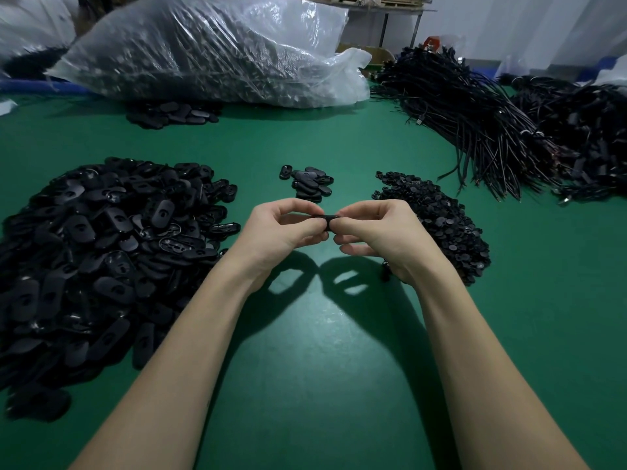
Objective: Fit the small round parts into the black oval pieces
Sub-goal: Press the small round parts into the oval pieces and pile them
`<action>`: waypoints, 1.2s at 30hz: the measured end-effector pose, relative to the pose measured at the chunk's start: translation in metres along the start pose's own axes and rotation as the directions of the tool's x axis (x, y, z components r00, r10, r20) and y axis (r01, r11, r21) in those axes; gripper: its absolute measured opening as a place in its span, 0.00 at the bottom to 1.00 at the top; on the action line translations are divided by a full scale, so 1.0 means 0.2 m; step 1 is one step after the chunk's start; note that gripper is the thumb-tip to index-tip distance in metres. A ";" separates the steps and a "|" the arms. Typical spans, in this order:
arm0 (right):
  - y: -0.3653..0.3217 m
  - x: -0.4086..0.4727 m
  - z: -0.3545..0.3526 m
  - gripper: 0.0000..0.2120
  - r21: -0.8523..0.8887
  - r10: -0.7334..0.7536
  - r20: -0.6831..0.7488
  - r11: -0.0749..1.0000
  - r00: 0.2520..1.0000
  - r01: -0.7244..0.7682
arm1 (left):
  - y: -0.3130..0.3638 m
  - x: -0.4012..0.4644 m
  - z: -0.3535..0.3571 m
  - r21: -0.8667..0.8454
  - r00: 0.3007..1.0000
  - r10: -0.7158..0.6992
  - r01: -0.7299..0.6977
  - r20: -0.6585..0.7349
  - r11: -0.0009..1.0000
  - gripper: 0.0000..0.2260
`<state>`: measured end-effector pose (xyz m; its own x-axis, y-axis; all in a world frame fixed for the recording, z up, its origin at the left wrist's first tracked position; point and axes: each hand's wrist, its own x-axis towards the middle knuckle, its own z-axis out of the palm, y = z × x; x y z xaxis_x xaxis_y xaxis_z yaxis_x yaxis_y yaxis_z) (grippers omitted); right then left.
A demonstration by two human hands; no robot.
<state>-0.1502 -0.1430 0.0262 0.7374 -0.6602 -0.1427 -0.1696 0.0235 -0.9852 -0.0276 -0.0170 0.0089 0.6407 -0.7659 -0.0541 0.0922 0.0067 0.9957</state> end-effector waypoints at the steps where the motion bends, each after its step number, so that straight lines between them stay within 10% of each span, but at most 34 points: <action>1: 0.00 0.00 0.00 0.05 -0.004 -0.003 -0.002 1.000 1.000 0.003 | 0.00 0.00 0.00 0.017 1.000 0.006 -0.006 0.002 1.000 0.05; 25: 0.10 0.03 0.06 0.05 -0.253 -0.102 -0.084 0.964 0.991 0.078 | -0.09 0.03 0.03 0.186 0.999 -0.005 0.014 -0.049 0.983 0.05; 36: 0.11 0.06 0.07 0.05 -0.102 -0.101 -0.097 0.991 0.990 0.091 | -0.12 0.05 0.03 -0.078 0.991 -0.030 0.020 -0.130 0.997 0.04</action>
<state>-0.1355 -0.1407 0.0009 0.6841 -0.7286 -0.0326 -0.1675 -0.1135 -0.9793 -0.0275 -0.0288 -0.0149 0.7315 -0.6754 -0.0928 0.1636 0.0418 0.9856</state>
